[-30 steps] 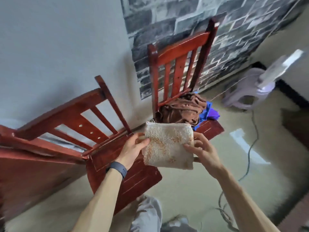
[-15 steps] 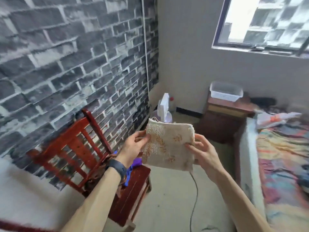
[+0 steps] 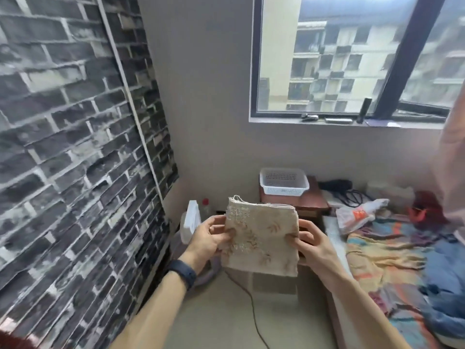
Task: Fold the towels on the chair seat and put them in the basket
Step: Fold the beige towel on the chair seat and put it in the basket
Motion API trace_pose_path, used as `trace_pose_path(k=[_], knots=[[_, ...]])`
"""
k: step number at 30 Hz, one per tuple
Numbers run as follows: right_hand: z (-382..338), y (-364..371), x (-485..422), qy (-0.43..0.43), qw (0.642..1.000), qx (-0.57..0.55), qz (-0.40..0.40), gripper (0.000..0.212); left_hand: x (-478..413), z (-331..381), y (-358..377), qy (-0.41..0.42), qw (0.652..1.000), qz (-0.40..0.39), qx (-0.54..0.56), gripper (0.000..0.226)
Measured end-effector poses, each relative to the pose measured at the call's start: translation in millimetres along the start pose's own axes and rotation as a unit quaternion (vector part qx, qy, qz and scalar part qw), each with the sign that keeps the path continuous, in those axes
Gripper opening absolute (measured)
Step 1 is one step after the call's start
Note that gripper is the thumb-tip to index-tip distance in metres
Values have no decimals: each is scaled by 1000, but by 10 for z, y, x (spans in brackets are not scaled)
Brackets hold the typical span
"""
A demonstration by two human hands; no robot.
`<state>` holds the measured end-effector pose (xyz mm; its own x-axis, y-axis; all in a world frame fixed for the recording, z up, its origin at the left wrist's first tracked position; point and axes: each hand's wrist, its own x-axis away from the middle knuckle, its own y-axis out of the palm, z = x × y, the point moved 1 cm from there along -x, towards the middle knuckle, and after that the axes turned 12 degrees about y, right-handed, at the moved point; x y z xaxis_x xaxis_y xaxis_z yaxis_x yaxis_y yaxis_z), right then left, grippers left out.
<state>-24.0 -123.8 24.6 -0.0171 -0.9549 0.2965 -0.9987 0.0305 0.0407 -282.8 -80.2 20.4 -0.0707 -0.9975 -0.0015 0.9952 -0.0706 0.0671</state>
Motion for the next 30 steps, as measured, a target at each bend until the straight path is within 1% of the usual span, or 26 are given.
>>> trace_pose_path(k=[8, 12, 14, 21, 27, 30], knots=[[-420, -571, -1298, -4, 996, -39, 83, 25, -1824, -50, 579, 8, 998, -61, -34, 29], [-578, -993, -1984, -7, 993, -44, 105, 25, -2606, -176, 998, 3, 997, -74, -38, 28], [-660, -1232, -2386, -5, 994, -40, 105, 24, -3001, -213, 1204, 6, 996, -79, -43, 29], [-973, -2025, -3708, 14, 997, -16, 70, 25, -4205, -312, 1871, 1, 997, -47, -60, 31], [-1058, -2445, -4620, 67, 996, 20, 48, 23, -4952, -630, 2221, -16, 997, -17, -77, 31], [-919, -2558, -5109, 118, 991, 34, 47, 20, -5284, -974, 2289, -62, 994, 3, -90, 30]])
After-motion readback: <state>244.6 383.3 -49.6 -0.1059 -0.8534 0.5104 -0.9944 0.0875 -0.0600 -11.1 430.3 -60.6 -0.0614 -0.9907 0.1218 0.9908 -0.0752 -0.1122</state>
